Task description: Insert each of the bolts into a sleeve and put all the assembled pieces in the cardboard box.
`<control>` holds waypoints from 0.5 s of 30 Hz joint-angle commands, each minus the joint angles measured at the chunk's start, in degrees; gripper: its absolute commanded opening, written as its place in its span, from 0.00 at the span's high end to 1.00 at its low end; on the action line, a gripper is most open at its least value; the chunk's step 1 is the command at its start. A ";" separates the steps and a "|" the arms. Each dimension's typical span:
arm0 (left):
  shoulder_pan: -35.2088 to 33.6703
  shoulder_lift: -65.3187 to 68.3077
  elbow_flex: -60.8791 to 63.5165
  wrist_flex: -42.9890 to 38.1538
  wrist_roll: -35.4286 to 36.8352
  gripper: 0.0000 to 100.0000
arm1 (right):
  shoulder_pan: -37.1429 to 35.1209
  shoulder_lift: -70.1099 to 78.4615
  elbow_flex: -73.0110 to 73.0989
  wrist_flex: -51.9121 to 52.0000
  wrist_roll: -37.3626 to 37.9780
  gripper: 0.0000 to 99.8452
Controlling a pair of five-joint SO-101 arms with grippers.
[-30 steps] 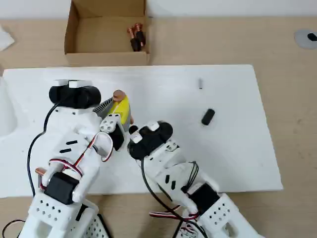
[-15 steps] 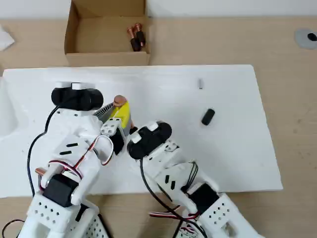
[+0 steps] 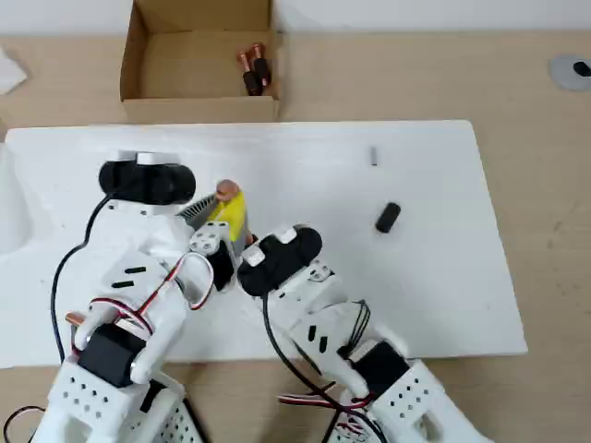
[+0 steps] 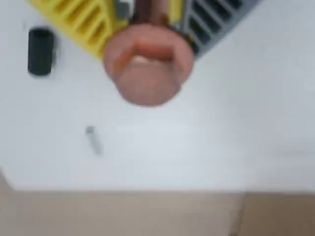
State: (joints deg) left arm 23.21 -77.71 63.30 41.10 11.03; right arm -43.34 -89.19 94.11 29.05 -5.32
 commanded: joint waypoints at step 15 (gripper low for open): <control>1.05 -0.57 -3.52 0.35 -0.18 0.99 | -0.75 -1.01 -1.98 -1.41 -0.62 0.99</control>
State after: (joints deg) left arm 23.38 -77.71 63.30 41.19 11.12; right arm -43.34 -89.19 94.11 28.97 -5.32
